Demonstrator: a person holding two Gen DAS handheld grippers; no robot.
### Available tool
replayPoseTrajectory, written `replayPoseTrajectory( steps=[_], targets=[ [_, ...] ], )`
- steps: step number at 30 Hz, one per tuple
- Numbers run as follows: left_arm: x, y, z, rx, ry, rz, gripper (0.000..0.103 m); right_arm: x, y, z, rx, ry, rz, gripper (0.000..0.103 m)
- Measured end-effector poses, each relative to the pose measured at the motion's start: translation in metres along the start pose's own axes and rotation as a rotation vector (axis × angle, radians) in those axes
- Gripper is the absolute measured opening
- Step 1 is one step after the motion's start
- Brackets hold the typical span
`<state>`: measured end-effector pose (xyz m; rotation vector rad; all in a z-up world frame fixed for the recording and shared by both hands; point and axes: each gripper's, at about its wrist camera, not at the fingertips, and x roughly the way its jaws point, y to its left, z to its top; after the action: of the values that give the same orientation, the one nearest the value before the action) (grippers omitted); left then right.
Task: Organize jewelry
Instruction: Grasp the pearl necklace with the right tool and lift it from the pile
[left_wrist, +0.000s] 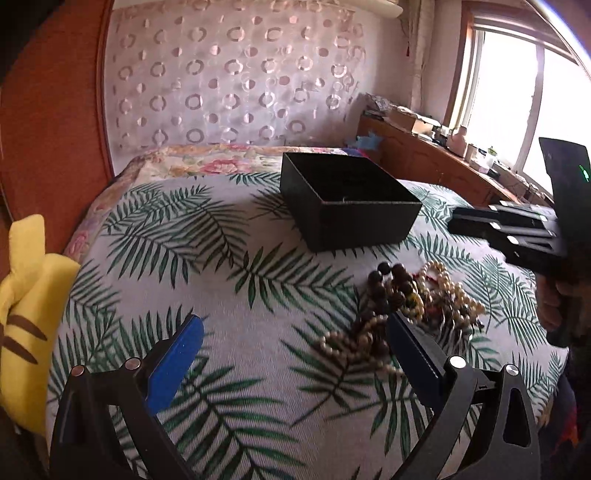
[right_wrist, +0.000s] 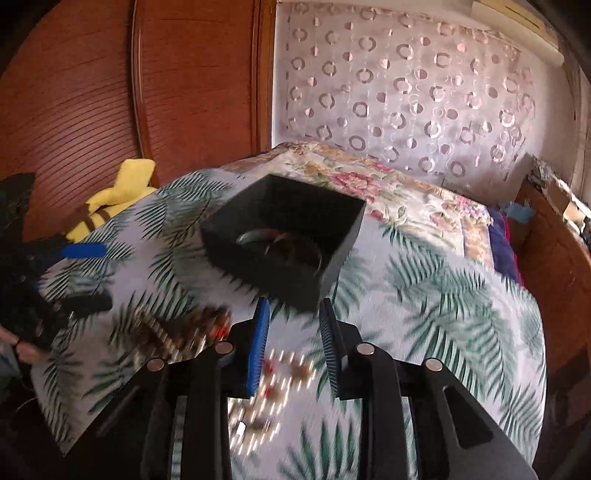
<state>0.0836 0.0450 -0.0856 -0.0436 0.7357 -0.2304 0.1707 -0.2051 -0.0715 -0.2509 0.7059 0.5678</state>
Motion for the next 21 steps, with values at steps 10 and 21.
replayPoseTrajectory(
  steps=[10, 21],
  targets=[
    [-0.011, -0.008, -0.013, 0.008, 0.016, -0.001, 0.095, -0.011, 0.018, -0.041, 0.023, 0.056, 0.080, 0.030],
    [-0.017, -0.020, -0.014, 0.032, 0.012, -0.009, 0.095, -0.011, 0.021, -0.042, 0.032, 0.064, 0.110, 0.008]
  ],
)
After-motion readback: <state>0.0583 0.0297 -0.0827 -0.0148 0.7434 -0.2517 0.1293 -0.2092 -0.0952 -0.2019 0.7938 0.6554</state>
